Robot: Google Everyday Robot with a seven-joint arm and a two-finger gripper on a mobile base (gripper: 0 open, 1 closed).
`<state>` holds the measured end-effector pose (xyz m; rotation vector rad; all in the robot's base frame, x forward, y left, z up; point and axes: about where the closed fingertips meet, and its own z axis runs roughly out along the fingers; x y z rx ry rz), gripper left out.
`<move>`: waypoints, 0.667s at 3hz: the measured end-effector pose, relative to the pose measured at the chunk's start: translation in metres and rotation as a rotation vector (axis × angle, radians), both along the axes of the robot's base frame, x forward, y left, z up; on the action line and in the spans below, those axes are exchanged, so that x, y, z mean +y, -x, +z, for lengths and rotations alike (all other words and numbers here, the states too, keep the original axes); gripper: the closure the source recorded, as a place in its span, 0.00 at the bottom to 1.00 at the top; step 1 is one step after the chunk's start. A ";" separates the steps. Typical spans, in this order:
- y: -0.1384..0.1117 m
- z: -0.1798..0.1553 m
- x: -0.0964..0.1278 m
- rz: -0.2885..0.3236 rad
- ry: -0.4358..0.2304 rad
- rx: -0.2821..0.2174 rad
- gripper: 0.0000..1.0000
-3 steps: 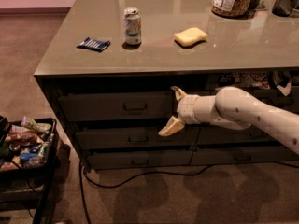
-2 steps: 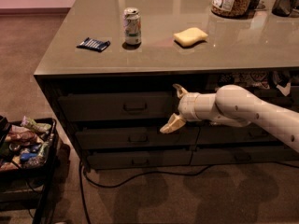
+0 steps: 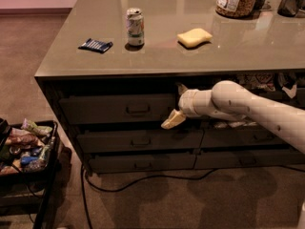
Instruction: Open top drawer
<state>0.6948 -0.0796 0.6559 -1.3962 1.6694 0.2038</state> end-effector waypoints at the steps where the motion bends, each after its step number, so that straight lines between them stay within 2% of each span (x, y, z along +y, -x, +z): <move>1: -0.005 -0.003 0.005 -0.006 -0.003 0.002 0.00; 2: -0.003 -0.023 -0.003 -0.050 0.071 0.054 0.00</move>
Offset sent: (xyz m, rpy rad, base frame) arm 0.0008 -0.0105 -0.0258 -0.0952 0.0655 -0.0724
